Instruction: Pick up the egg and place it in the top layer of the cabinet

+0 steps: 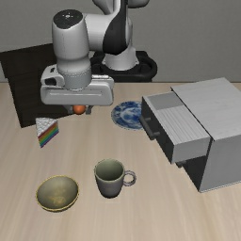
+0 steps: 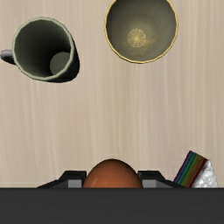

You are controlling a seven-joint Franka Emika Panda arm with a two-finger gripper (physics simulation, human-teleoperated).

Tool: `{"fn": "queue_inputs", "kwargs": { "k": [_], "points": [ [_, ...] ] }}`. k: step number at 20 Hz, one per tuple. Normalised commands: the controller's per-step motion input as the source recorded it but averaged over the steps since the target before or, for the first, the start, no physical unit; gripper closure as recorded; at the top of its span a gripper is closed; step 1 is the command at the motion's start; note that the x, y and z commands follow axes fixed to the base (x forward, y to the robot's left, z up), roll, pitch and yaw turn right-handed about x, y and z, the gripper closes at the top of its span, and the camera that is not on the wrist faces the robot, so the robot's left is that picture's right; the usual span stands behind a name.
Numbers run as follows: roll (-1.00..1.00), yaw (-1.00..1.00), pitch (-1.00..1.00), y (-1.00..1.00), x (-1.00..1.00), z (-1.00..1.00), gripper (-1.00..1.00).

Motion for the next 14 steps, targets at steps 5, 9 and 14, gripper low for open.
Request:
{"fn": "queue_inputs", "kwargs": {
  "k": [5, 9, 14],
  "points": [
    [0.0, 0.0, 0.0, 0.0, 0.0, 1.0, 1.0],
    [0.0, 0.0, 0.0, 1.0, 0.0, 0.0, 1.0],
    [0.0, 0.0, 0.0, 1.0, 0.0, 0.0, 1.0]
  ]
}}
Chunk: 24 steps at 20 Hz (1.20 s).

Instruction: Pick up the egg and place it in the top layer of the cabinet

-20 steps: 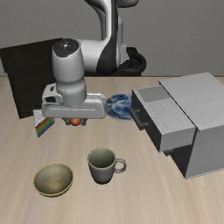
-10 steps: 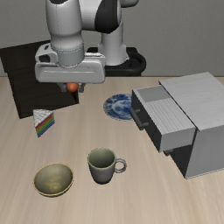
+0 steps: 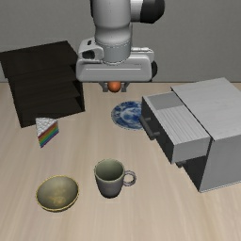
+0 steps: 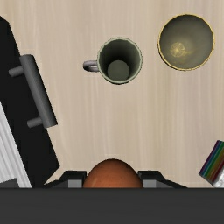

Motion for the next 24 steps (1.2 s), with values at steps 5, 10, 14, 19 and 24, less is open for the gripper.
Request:
{"fn": "queue_inputs", "kwargs": {
  "k": [5, 10, 14, 19, 24],
  "points": [
    [0.0, 0.0, 0.0, 1.0, 0.0, 0.0, 1.0],
    [0.0, 0.0, 0.0, 1.0, 0.0, 0.0, 1.0],
    [0.0, 0.0, 0.0, 0.25, 0.75, 0.0, 1.0],
    [0.0, 0.0, 0.0, 0.2, 0.6, 0.0, -1.0],
    [0.0, 0.0, 0.0, 0.0, 0.0, 0.0, -1.0]
  ]
}}
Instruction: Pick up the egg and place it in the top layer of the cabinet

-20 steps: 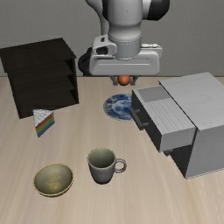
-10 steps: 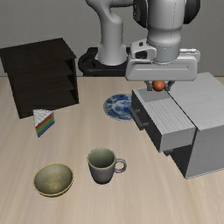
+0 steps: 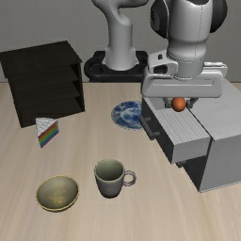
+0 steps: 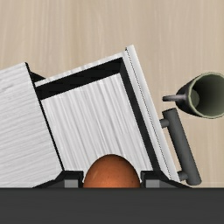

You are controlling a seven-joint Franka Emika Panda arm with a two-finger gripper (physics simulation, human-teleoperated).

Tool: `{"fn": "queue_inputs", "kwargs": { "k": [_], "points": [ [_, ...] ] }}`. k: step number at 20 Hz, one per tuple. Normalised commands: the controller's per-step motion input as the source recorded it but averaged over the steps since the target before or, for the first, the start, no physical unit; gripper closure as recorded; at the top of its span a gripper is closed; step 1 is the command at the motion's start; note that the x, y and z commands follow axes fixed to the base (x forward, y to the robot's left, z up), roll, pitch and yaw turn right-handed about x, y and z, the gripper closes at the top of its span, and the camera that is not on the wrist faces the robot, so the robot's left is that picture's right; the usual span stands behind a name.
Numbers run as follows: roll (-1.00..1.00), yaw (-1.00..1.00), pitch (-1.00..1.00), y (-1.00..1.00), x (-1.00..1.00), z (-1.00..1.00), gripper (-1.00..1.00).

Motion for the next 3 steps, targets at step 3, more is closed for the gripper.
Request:
{"fn": "queue_inputs", "kwargs": {
  "k": [3],
  "points": [
    [0.0, 0.0, 0.0, 0.0, 0.0, 0.0, -1.0]
  ]
}}
